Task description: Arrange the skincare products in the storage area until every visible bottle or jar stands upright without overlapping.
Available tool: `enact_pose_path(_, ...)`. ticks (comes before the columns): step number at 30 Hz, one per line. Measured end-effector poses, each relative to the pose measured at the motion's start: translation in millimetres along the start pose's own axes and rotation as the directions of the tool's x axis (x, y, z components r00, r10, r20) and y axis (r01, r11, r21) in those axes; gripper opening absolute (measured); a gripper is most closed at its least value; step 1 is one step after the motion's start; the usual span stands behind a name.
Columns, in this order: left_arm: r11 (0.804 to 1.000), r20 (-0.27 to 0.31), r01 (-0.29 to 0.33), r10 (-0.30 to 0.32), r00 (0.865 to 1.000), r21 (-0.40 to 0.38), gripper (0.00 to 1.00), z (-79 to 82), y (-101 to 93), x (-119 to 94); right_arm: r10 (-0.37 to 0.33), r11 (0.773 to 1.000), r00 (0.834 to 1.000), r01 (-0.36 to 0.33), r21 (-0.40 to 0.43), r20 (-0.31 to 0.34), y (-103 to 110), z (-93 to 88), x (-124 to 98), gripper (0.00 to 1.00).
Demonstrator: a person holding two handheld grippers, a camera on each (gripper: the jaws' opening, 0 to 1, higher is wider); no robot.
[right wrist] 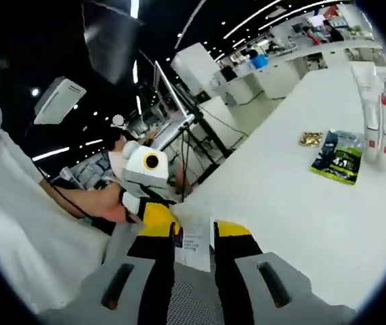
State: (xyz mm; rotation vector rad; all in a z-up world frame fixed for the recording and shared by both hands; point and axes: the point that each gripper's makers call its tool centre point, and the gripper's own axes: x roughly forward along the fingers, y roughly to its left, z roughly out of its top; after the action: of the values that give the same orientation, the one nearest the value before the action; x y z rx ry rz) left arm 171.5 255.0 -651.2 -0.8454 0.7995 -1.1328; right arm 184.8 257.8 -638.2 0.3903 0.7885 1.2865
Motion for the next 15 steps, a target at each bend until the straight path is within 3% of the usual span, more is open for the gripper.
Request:
enact_pose_path(1, 1.0, -0.002, 0.025, -0.025, 1.0, 0.006, 0.01, 0.4, -3.9, 1.2, -0.003, 1.0, 1.0, 0.004, 0.018, -0.001, -1.5, -0.9, -1.1, 0.1)
enact_pose_path(4, 1.0, 0.0, 0.031, -0.031, 1.0, 0.006, 0.01, 0.7, -5.8, 1.2, 0.089, 0.992, 0.995, -0.092, 0.09, 0.041, 13.4, 2.4, -4.4, 0.01)
enact_pose_path(8, 0.999, 0.009, 0.036, -0.036, 0.999, -0.001, 0.02, 2.1, -6.8, 1.6, 0.054, 0.993, 0.997, -0.06, 0.103, 0.057, 7.7, 2.9, -4.5, 0.0)
enact_pose_path(11, 1.0, 0.057, 0.026, -0.025, 0.998, -0.005, 0.04, 10.1, -4.5, -1.5, 0.049, 0.98, 0.989, -0.075, 0.184, 0.141, 6.1, 11.0, -2.8, 0.0)
enact_pose_path(15, 0.999, 0.091, 0.035, -0.032, 0.995, -0.037, 0.07, 15.2, -4.9, -2.9, 0.034, 0.948, 0.956, -0.124, 0.294, 0.293, 2.2, 25.4, -5.2, 0.0)
